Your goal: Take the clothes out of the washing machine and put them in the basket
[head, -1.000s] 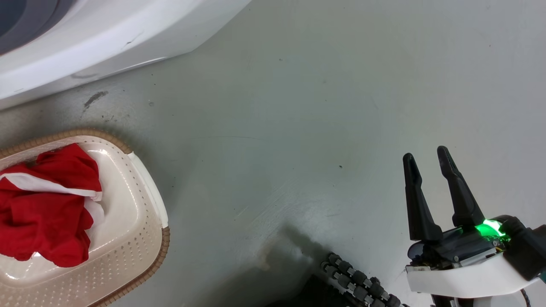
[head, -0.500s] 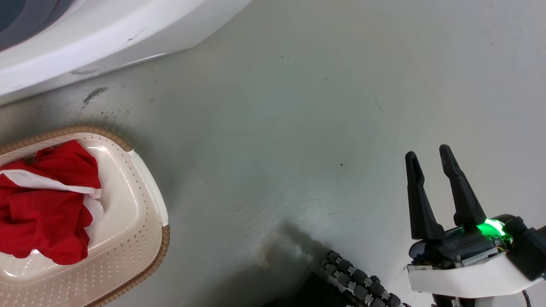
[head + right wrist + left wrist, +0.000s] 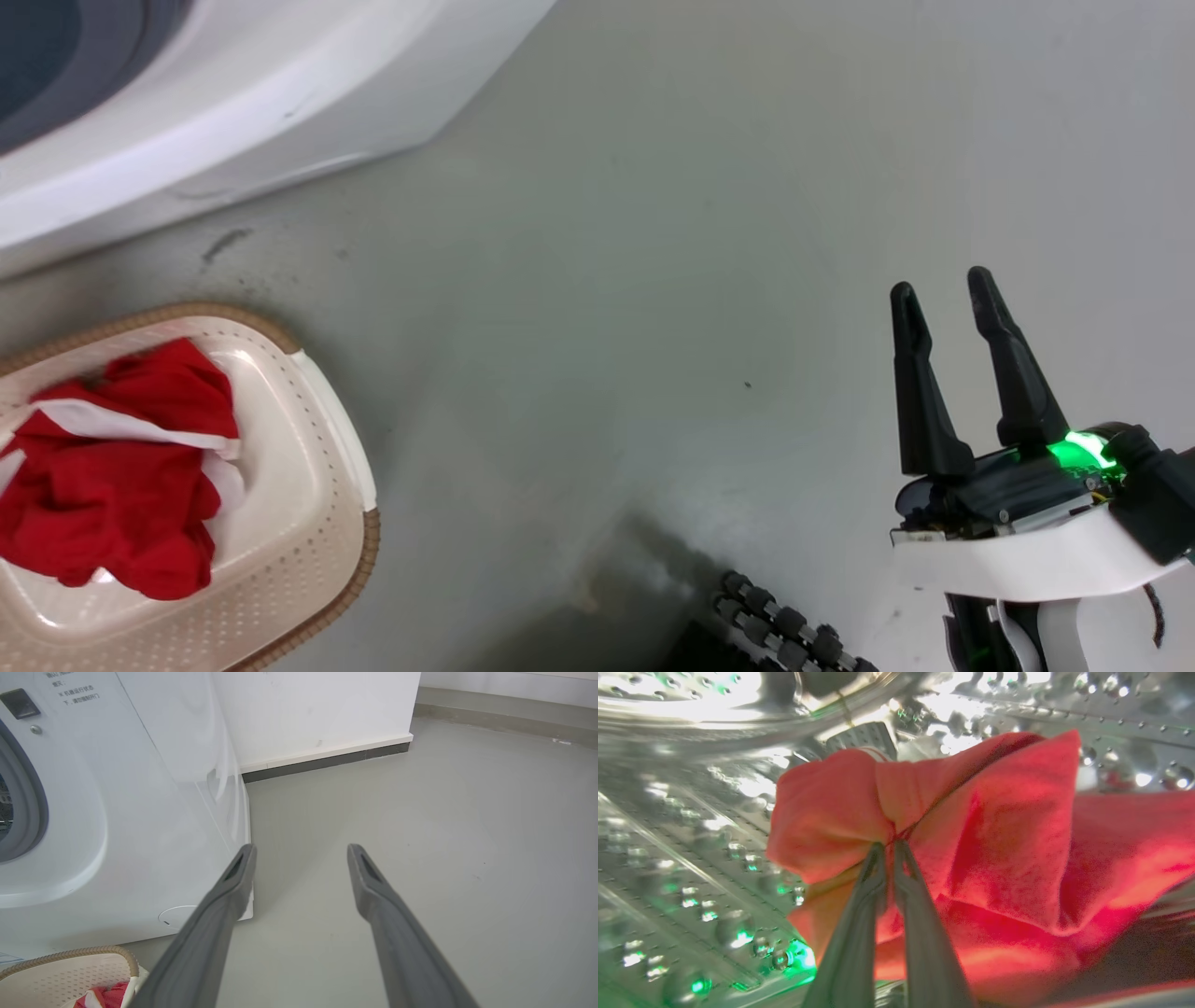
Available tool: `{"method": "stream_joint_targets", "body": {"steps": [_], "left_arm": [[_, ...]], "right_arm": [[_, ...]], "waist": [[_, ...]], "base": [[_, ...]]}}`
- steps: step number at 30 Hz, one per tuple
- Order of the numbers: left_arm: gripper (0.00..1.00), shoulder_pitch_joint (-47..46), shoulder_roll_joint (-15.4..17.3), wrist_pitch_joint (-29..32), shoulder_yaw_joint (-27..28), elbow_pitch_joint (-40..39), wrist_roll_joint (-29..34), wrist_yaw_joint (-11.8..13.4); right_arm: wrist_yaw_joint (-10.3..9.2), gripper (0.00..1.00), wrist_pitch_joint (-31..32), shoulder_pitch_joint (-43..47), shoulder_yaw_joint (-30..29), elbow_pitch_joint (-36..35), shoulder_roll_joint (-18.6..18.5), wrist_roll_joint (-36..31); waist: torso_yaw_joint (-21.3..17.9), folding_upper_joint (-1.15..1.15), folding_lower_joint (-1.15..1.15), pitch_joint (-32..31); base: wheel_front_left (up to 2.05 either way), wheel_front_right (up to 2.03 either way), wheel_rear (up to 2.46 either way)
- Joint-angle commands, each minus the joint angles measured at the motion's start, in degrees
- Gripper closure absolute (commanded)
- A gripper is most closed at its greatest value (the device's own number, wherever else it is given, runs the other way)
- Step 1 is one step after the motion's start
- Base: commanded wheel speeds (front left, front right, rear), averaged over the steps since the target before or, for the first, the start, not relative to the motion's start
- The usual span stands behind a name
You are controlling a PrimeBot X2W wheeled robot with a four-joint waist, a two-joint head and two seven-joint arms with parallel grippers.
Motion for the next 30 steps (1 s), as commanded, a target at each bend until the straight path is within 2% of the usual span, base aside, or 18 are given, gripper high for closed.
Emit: {"method": "stream_joint_targets", "body": {"steps": [1, 14, 23, 30], "left_arm": [[1.00, 3.13, -0.81, -2.30, -0.13, 0.39, -0.73, -0.05], [1.00, 19.20, -7.70, -21.86, 0.08, 0.66, -2.85, 1.96], [1.00, 27.93, -10.89, -30.34, -0.55, -2.07, -3.11, 4.07], [1.00, 35.48, -12.21, -34.37, -0.04, -8.06, -3.26, 7.06]], "right_arm": [[-0.04, 0.00, -0.09, -0.98, -0.48, 0.45, 0.03, -0.77], [-0.04, 0.00, -0.10, 0.20, -3.71, 2.68, 0.01, -6.38], [-0.04, 0.00, -0.09, 0.98, -5.34, 4.17, 0.01, -8.75], [-0.04, 0.00, -0.10, 1.77, -6.75, 5.60, 0.00, -9.87]], "waist": [[1.09, 0.00, 0.00, -2.35], [8.21, 0.00, 0.00, -14.36], [12.41, 0.00, 0.00, -21.09], [15.40, 0.00, 0.00, -25.74]], "base": [[0.00, 0.00, 0.00], [0.00, 0.00, 0.00], [0.00, 0.00, 0.00], [0.00, 0.00, 0.00]]}}
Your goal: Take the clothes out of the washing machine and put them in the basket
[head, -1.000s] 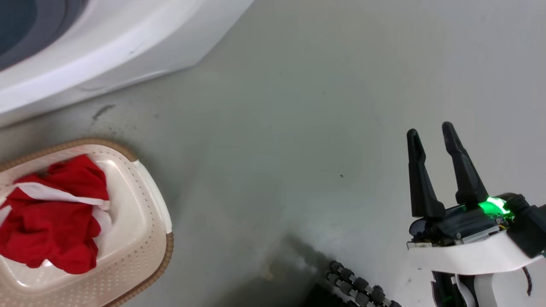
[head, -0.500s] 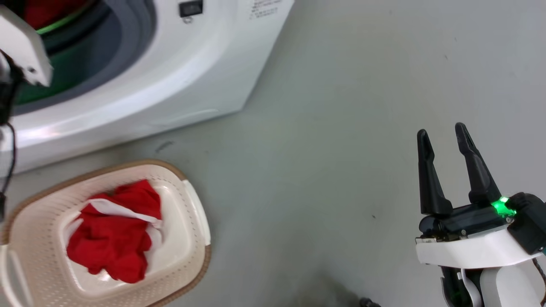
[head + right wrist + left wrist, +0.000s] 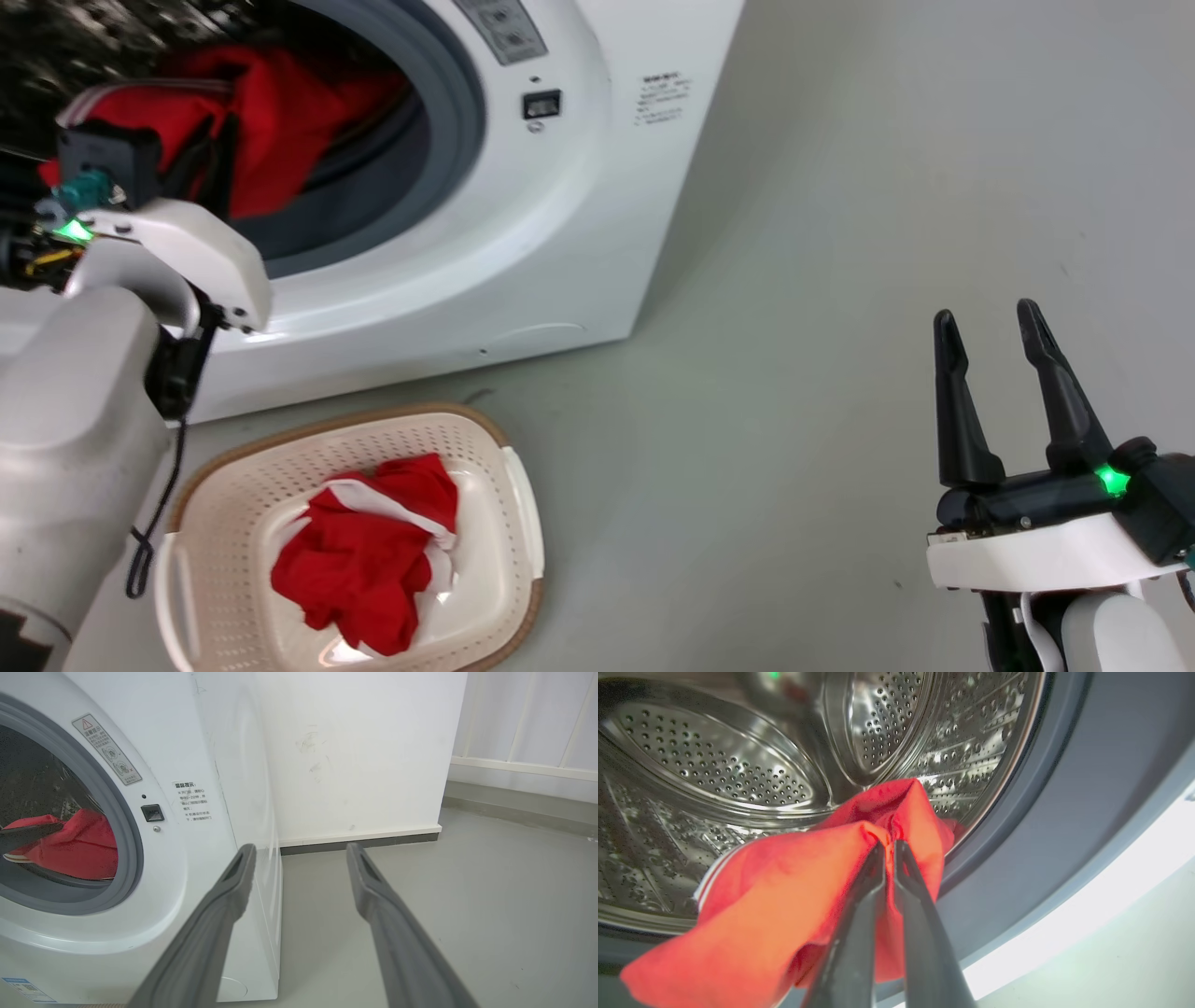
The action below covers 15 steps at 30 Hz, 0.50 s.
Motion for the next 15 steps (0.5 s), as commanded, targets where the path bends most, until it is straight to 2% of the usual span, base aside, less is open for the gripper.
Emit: {"method": "stream_joint_targets", "body": {"steps": [1, 6, 15], "left_arm": [[1.00, 0.91, -0.05, -0.40, 0.39, -0.82, -0.17, 0.45], [1.00, 4.91, 0.50, -1.05, 2.16, -7.87, 1.96, 3.77], [1.00, 15.36, 1.39, -1.07, 9.40, -26.80, 6.52, 9.01]], "right_arm": [[-0.04, 0.00, -0.09, 0.66, -0.23, 0.27, -0.03, -0.40], [-0.04, 0.00, -0.10, 0.40, -0.50, 0.69, -0.03, -0.76], [-0.04, 0.00, -0.10, 1.03, -2.29, 1.69, -0.02, -1.65]], "waist": [[1.86, 0.00, 0.01, -1.94], [4.11, 0.00, 0.01, -4.09], [6.86, 0.00, 0.01, -7.89]], "base": [[0.00, 0.00, 0.00], [0.00, 0.00, 0.00], [0.00, 0.00, 0.00]]}}
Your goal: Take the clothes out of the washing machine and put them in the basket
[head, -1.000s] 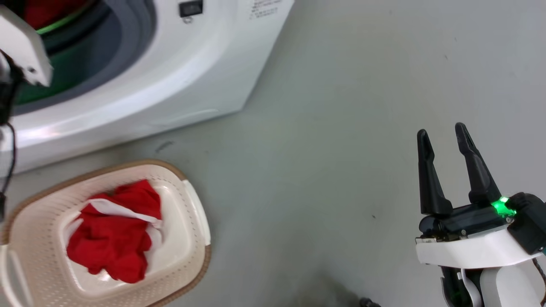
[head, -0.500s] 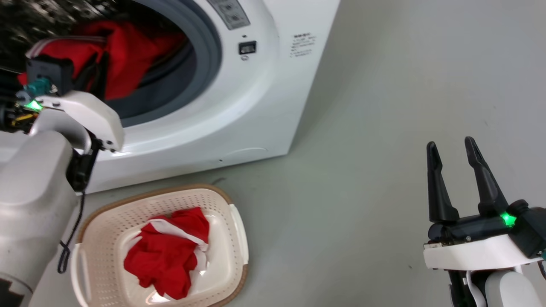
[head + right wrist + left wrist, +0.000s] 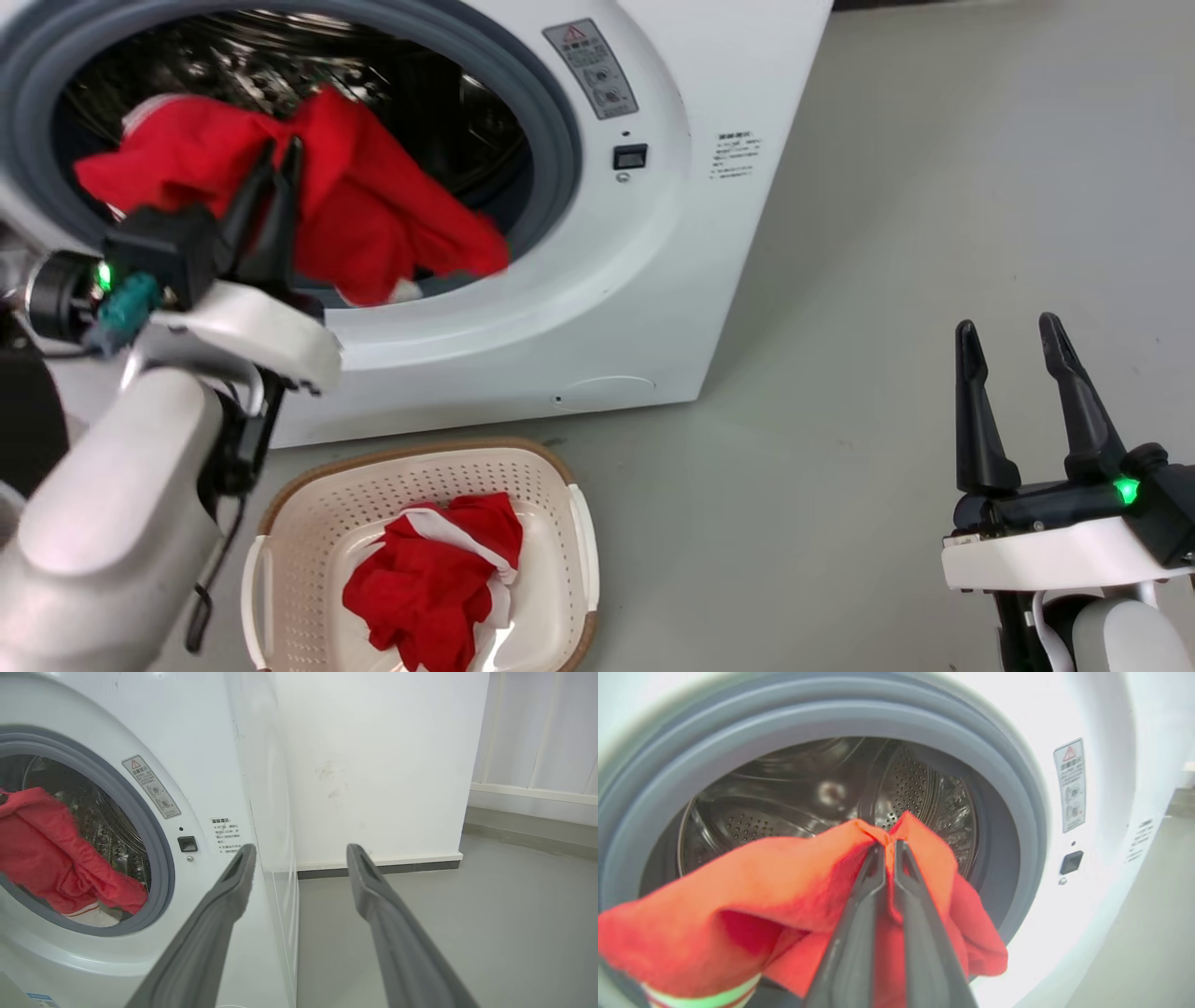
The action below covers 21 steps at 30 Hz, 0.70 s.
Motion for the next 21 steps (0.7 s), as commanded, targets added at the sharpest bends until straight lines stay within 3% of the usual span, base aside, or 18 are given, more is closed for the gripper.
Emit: {"method": "stream_joint_targets", "body": {"steps": [1, 10, 16, 21], "left_arm": [[1.00, 1.27, 0.22, -0.28, 0.50, -1.25, 0.41, 0.47], [1.00, 10.43, 2.04, -0.30, 2.45, -14.31, 4.20, 2.89], [1.00, 15.24, 2.31, 2.11, 1.28, -16.72, 2.14, 3.54], [1.00, 18.24, 2.74, 4.53, -0.92, -13.48, 1.52, 3.03]], "right_arm": [[-0.04, 0.00, -0.09, 0.63, 0.05, 0.14, 0.00, -0.20], [-0.04, 0.00, -0.10, 1.51, -0.61, 0.74, -0.01, -0.13], [-0.04, 0.00, -0.09, 1.26, -0.90, 0.74, 0.00, 0.40], [-0.04, 0.00, -0.10, 0.29, 0.15, 0.43, -0.01, 0.28]], "waist": [[0.70, 0.00, 0.01, -0.72], [3.14, 0.00, 0.01, -2.38], [3.86, 0.00, 0.01, -2.16], [3.41, 0.00, 0.01, 0.17]], "base": [[0.00, 0.00, 0.00], [0.00, 0.00, 0.00], [0.00, 0.00, 0.00], [0.00, 0.00, 0.00]]}}
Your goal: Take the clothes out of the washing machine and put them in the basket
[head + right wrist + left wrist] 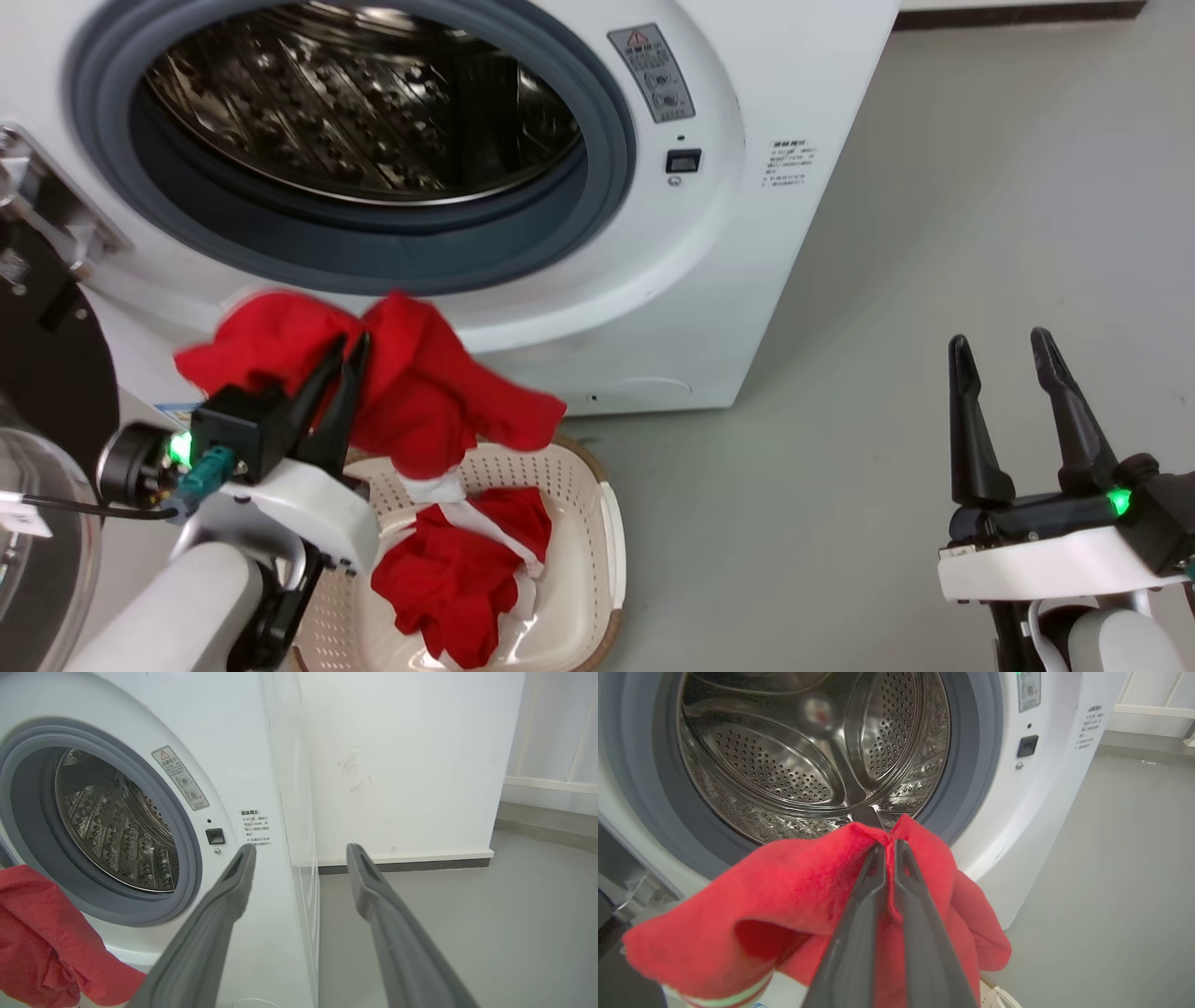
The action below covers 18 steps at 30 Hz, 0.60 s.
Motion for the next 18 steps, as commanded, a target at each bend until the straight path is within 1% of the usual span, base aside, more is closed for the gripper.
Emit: {"method": "stream_joint_targets", "body": {"steps": [1, 4, 6, 8, 13, 18], "left_arm": [[1.00, 0.81, -0.44, 0.08, -0.19, 1.27, -0.58, -0.38], [1.00, 1.58, -2.68, 0.11, 0.20, 7.47, -4.16, -2.30], [1.00, 1.09, -3.01, 0.23, -0.78, 12.99, -4.14, -3.65], [1.00, 0.31, -4.55, -0.06, -1.22, 18.13, -5.01, -5.31], [1.00, -2.40, -6.95, -0.31, -3.38, 30.33, -4.67, -9.19], [1.00, -6.55, -9.73, -0.90, -4.43, 40.93, -4.28, -12.03]], "right_arm": [[-0.04, 0.00, -0.11, -1.04, 0.10, -0.26, -0.03, -0.04], [-0.04, 0.00, -0.11, -1.68, 0.18, -0.69, -0.02, -0.28], [-0.04, 0.00, -0.10, -2.19, 0.43, -0.86, -0.01, -0.59], [-0.04, 0.00, -0.11, -2.73, 0.46, -1.19, -0.02, -0.82], [-0.04, 0.00, -0.11, -4.21, 0.35, -2.10, -0.01, -1.03], [-0.04, 0.00, -0.10, -5.18, 0.68, -3.07, -0.01, -1.07]], "waist": [[-0.49, 0.00, 0.01, 1.43], [-1.28, 0.00, 0.01, 3.96], [-2.05, 0.00, 0.01, 5.83], [-2.83, 0.00, 0.01, 7.73], [-4.79, 0.00, 0.01, 12.75], [-6.14, 0.00, 0.01, 17.44]], "base": [[0.00, 0.00, 0.00], [0.00, 0.00, 0.00], [0.00, 0.00, 0.00], [0.00, 0.00, 0.00], [0.00, 0.00, 0.00], [0.00, 0.00, 0.00]]}}
